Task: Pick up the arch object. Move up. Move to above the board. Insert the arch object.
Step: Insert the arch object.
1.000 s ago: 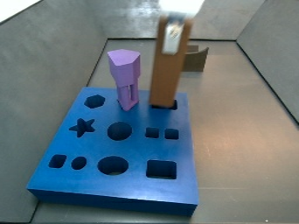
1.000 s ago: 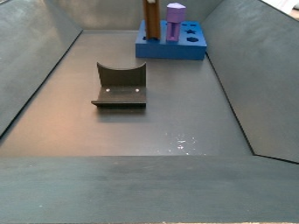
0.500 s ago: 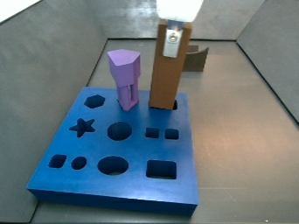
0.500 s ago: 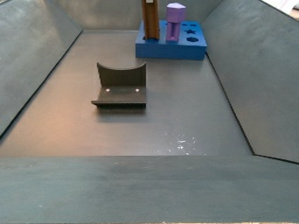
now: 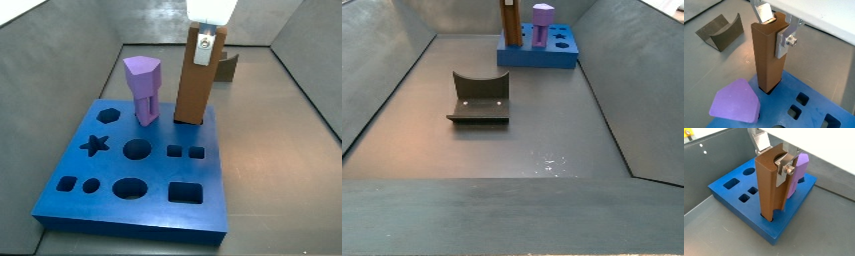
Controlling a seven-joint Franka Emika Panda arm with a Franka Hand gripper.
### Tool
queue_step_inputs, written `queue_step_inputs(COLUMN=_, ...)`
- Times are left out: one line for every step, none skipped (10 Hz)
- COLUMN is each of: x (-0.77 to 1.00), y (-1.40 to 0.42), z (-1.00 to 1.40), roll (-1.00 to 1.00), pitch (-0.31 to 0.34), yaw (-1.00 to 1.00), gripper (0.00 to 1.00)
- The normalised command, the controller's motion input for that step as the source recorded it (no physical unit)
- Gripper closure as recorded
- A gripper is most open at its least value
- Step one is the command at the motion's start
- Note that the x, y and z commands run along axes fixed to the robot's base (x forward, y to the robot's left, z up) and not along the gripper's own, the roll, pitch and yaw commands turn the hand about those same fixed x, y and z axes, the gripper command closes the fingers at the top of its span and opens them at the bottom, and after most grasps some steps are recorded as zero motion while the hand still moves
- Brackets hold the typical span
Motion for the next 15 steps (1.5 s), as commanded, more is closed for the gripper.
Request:
queue_step_inputs(x=-0.08, y=0.03, z=-0.4, roll=0.1, pitch=0.011, yaw=0.02, gripper=1.0)
queue_step_inputs(x=-0.15, y=0.0, z=-0.59, roll=0.0, pitch=0.0, yaw=0.03, gripper=1.0)
queue_step_inputs(x=-0.03, y=-0.16, z=-0.76, roll=0.0, pitch=0.0, yaw=0.05, gripper=1.0)
queue_step_inputs(x=-0.04, y=-0.17, z=-1.0, roll=0.04, pitch=0.0, yaw=0.07, gripper=1.0)
queue_step_inputs(x=-0.16, y=-0.09, z=-1.0, roll=0.13, pitch=-0.059, yaw=0.06, gripper=1.0)
queue_step_inputs(x=-0.33, y=-0.13, z=-0.93, roll=0.22, pitch=-0.074, yaw=0.15, gripper=1.0)
queue_step_inputs(x=-0.33, y=-0.15, z=-0.97, roll=0.2, pitch=-0.047, yaw=0.22, gripper=1.0)
queue_step_inputs(x=-0.43, y=-0.07, z=-0.94, roll=0.13, pitch=-0.083, yaw=0.32, gripper=1.0)
queue_step_inputs(x=-0.33, y=-0.01, z=-0.9, roll=0.06, pitch=-0.086, yaw=0.35, gripper=1.0)
queue_step_inputs(x=-0.22, y=-0.05, z=-0.64, roll=0.0, pitch=-0.076, yaw=0.28, gripper=1.0)
queue_step_inputs(x=-0.05, y=0.0, z=-0.09, roll=-0.11, pitch=-0.056, yaw=0.04, gripper=1.0)
queue_step_inputs(x=-0.08, y=-0.02, z=-0.27, roll=-0.05, pitch=-0.027, yaw=0.06, gripper=1.0)
queue_step_inputs(x=0.0, y=-0.17, z=-0.48, roll=-0.03, pitch=-0.017, yaw=0.08, gripper=1.0)
queue_step_inputs(x=0.39, y=-0.17, z=-0.43, roll=0.0, pitch=0.0, yaw=-0.32, gripper=1.0)
queue_step_inputs(x=0.44, y=-0.06, z=-0.44, roll=-0.04, pitch=0.011, yaw=-0.59, gripper=1.0)
